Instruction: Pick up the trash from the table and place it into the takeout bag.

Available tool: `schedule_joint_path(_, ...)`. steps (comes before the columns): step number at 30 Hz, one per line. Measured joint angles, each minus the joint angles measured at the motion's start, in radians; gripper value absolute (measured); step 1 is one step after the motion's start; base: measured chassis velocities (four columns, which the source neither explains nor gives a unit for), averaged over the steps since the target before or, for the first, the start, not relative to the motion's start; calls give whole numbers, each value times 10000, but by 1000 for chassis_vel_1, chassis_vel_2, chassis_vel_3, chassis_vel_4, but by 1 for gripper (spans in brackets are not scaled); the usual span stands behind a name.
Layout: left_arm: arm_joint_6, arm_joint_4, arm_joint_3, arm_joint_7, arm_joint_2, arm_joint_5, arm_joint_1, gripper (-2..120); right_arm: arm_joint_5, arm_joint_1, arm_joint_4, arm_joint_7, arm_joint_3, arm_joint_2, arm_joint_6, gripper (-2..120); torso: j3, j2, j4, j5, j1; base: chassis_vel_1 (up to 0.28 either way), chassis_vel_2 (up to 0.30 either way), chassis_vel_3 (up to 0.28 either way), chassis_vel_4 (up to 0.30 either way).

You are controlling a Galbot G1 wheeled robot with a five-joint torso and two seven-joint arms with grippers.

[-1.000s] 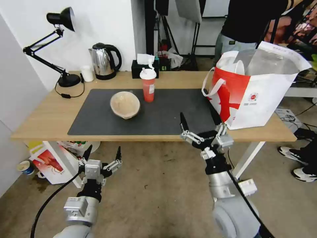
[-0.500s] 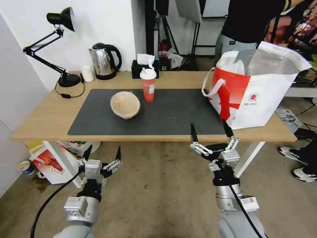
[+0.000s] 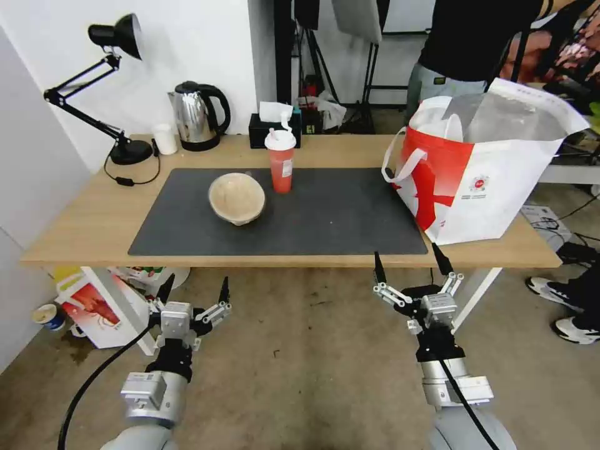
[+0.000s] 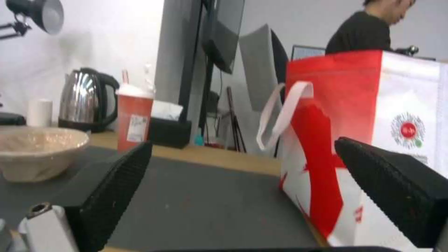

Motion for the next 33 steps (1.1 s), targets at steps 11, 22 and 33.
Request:
schedule_joint_path(11, 0, 0, 0, 0, 0, 0, 0, 100, 161, -375, 378, 991, -290, -368, -524, 100, 0, 0, 1, 0, 2, 0, 0, 0, 0)
schedule_joint_path(22, 0, 0, 0, 0, 0, 0, 1, 100, -243, -836, 279, 2115, -674, -170, -531, 100, 0, 0, 1, -1, 1, 0, 0, 0, 0)
schedule_joint_path(33, 0, 0, 0, 0, 0, 0, 0, 100, -215, -918, 331, 2497, -861, -64, -821, 100, 0, 0, 0, -1, 1, 0, 0, 0, 0)
